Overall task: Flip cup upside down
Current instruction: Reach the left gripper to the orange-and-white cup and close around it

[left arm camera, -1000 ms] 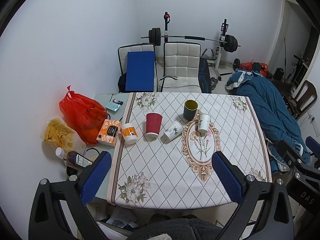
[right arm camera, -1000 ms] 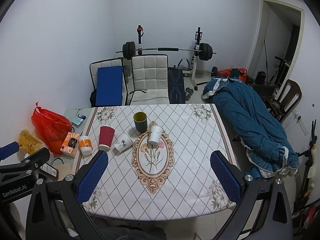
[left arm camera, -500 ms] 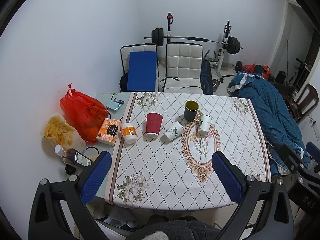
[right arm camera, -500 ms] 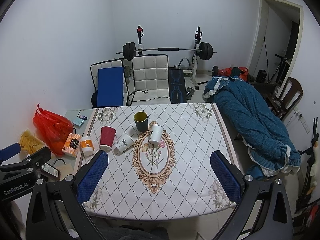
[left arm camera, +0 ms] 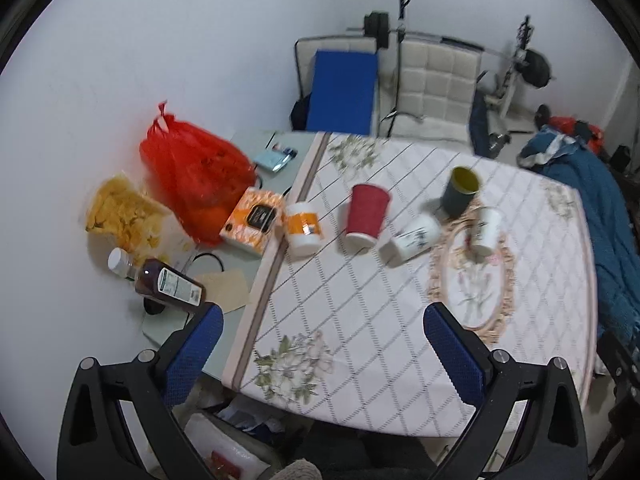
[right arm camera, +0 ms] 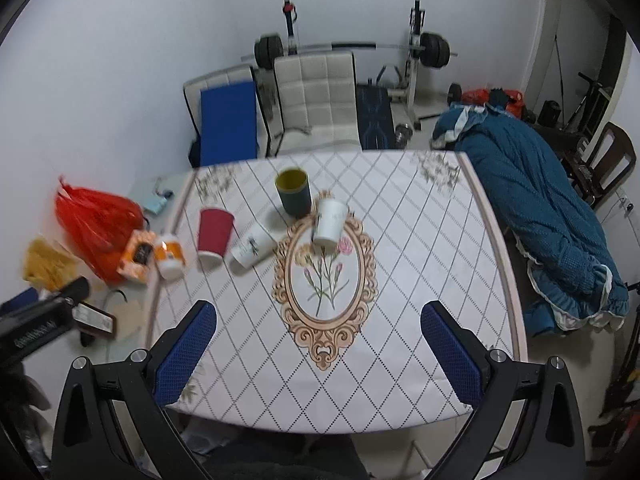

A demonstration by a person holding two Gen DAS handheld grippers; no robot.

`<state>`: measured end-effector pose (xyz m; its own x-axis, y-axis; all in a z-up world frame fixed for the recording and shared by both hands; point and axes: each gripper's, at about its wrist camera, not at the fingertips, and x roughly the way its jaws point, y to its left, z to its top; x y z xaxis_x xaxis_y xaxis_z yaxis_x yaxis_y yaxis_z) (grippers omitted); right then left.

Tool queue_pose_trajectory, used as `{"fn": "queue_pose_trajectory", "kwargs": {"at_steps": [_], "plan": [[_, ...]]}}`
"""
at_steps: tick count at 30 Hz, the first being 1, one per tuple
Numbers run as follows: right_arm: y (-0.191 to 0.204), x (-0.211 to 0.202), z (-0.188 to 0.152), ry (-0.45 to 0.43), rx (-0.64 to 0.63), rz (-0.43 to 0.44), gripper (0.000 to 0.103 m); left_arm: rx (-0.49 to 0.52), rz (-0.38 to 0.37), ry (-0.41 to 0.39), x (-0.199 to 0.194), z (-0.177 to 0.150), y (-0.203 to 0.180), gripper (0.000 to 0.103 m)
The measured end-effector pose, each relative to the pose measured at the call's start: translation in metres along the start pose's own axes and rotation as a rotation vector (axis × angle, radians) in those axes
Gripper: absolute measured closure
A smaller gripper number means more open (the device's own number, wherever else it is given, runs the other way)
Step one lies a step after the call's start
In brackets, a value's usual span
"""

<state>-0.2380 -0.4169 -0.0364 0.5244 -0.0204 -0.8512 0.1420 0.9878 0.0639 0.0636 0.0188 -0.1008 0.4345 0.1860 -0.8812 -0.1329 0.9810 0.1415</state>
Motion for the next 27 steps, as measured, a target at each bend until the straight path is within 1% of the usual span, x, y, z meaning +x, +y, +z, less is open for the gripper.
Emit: {"fn": "queue_pose_trajectory", "kwargs": {"at_steps": [3, 6, 11, 14, 17, 20, 22, 27], "plan": [[0.008, 0.041, 0.001, 0.056, 0.005, -0.008, 0.0, 0.003, 0.017, 0.042, 0.035, 0.011, 0.007, 0.0], [0.017, 0.083, 0.004, 0.1, 0.012, -0.044, 0.0, 0.004, 0.022, 0.089, 0.073, 0.026, 0.017, 0.0], [0.03, 0.153, 0.014, 0.191, 0.042, -0.069, 0.0, -0.003, 0.018, 0.176, 0.132, 0.05, 0.032, 0.0], [0.04, 0.192, 0.02, 0.247, 0.052, -0.085, 0.0, -0.023, 0.009, 0.226, 0.167, 0.065, 0.043, 0.0], [0.048, 0.227, 0.027, 0.289, 0.055, -0.1, 0.0, -0.061, -0.004, 0.294, 0.206, 0.08, 0.057, 0.0], [0.056, 0.254, 0.034, 0.324, 0.062, -0.115, 0.0, -0.122, -0.036, 0.376, 0.247, 0.092, 0.072, 0.0], [0.06, 0.272, 0.04, 0.343, 0.073, -0.119, 0.0, -0.155, -0.065, 0.423, 0.269, 0.098, 0.075, 0.0], [0.068, 0.304, 0.051, 0.381, 0.087, -0.132, 0.0, -0.196, -0.083, 0.527, 0.322, 0.105, 0.078, 0.0]]}}
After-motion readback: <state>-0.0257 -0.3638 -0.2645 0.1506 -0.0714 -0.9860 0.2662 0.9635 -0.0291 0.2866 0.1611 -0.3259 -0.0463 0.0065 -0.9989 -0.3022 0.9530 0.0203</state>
